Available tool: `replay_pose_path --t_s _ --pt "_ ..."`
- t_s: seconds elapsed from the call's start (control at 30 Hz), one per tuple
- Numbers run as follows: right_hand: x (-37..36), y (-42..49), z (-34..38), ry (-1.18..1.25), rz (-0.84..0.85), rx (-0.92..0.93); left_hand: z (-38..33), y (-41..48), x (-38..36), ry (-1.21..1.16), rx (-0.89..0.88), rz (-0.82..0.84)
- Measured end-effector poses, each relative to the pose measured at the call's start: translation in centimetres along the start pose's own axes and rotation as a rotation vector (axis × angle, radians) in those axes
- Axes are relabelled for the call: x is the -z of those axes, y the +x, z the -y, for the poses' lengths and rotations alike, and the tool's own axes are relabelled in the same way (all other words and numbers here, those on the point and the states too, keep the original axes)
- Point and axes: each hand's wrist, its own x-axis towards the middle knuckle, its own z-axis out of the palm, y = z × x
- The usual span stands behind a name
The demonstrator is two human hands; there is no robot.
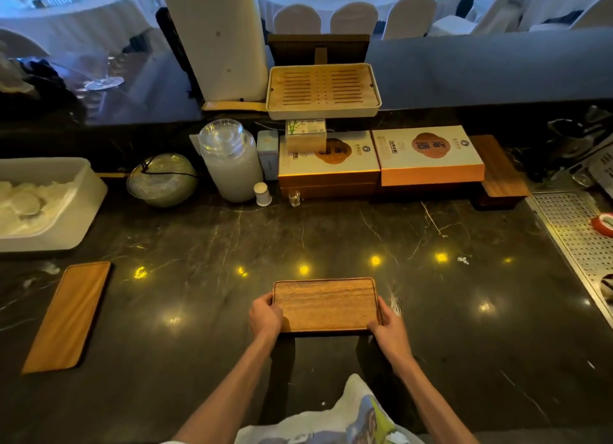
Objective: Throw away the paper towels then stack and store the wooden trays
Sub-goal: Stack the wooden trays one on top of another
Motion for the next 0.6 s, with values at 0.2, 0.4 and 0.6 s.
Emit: replay_pose_path --t_s 0.2,0.4,0.6 --pt "1.0 -1.1 -0.7 0.056 -0.018 -0.008 1.3 -1.3 0.4 0.006 -0.023 0.049" --pt "0.5 -1.5 -0.8 -0.007 -0.052 0.065 1.7 -2.2 -0.5 0.116 -0.052 0.037" --pt "1.1 -1.0 -1.0 -0.097 0.019 0.025 1.4 -2.8 0.0 0.127 -0.058 0.040"
